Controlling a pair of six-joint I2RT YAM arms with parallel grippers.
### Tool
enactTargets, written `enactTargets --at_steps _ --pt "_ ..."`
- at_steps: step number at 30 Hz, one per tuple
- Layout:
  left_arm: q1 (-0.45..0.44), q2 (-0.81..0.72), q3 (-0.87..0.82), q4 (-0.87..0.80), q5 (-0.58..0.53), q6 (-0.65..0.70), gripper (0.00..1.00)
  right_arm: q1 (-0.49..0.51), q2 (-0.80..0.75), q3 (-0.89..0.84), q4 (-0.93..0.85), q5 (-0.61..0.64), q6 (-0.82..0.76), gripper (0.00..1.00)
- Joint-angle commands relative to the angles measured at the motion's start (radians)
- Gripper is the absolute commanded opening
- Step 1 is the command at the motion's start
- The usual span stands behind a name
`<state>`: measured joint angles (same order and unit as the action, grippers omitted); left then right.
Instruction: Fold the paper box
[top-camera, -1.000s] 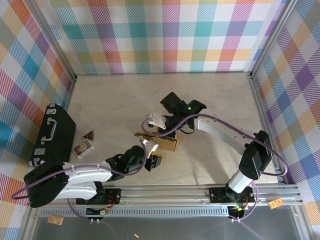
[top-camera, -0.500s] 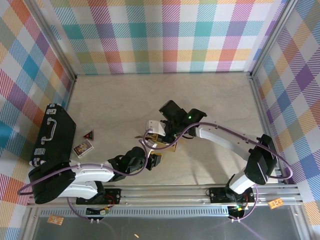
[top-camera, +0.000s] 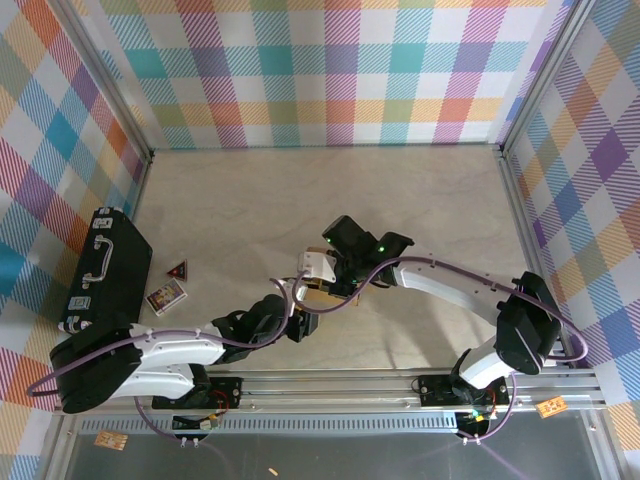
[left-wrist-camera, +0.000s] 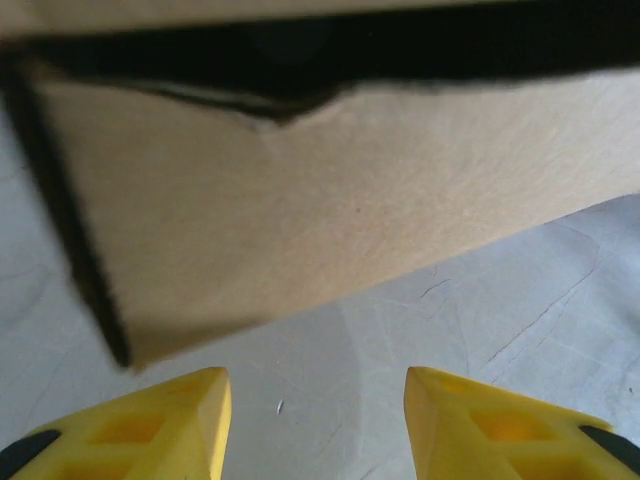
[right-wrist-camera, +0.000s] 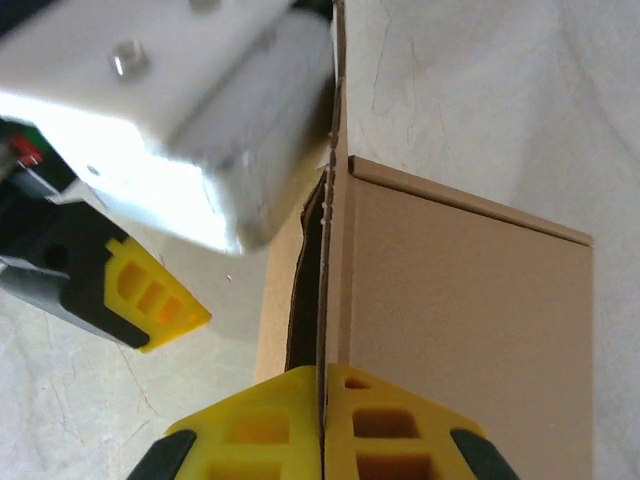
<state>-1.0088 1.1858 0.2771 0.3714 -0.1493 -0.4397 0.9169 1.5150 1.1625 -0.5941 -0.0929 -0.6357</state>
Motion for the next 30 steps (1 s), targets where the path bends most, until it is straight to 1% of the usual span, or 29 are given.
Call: enactTargets --at_steps 1,5,9,14,16,18,19,21,22,26,28,30 --pt "0.018 -0.043 -0.011 -0.071 -0.029 -0.098 0.50 0.014 0.019 -0.047 -0.021 -0.013 0.017 0.06" --pt "0.018 -0.118 -0.020 -0.167 -0.007 -0.151 0.50 0.014 0.025 -0.107 0.025 -0.025 0.035 0.06" --pt "0.019 -0.258 -0.008 -0.300 0.014 -0.174 0.51 0.014 0.032 -0.155 0.060 -0.022 0.048 0.07" --pt "0.038 -0.452 0.054 -0.527 -0.023 -0.174 0.51 0.014 0.045 -0.191 0.082 -0.015 0.054 0.12" --pt "0.060 -0.507 0.073 -0.574 -0.026 -0.168 0.52 0.015 0.049 -0.196 0.083 -0.012 0.056 0.16" --pt "0.096 -0.537 0.089 -0.584 -0.018 -0.166 0.55 0.014 0.049 -0.198 0.088 -0.008 0.057 0.20" --pt "0.113 -0.536 0.101 -0.587 -0.009 -0.163 0.56 0.014 0.050 -0.196 0.087 -0.011 0.056 0.22" --pt "0.152 -0.509 0.146 -0.597 0.018 -0.144 0.58 0.014 0.043 -0.191 0.082 -0.014 0.057 0.37" --pt "0.164 -0.493 0.169 -0.604 0.028 -0.134 0.59 0.014 0.037 -0.190 0.083 -0.014 0.060 0.41" --pt "0.210 -0.408 0.271 -0.629 0.049 -0.083 0.63 0.018 -0.014 -0.190 0.082 -0.047 0.067 0.69" --pt "0.236 -0.361 0.302 -0.608 0.071 -0.066 0.65 0.019 -0.048 -0.195 0.086 -0.075 0.071 0.74" --pt "0.265 -0.288 0.334 -0.580 0.108 -0.057 0.65 0.019 -0.093 -0.205 0.099 -0.100 0.084 0.78"
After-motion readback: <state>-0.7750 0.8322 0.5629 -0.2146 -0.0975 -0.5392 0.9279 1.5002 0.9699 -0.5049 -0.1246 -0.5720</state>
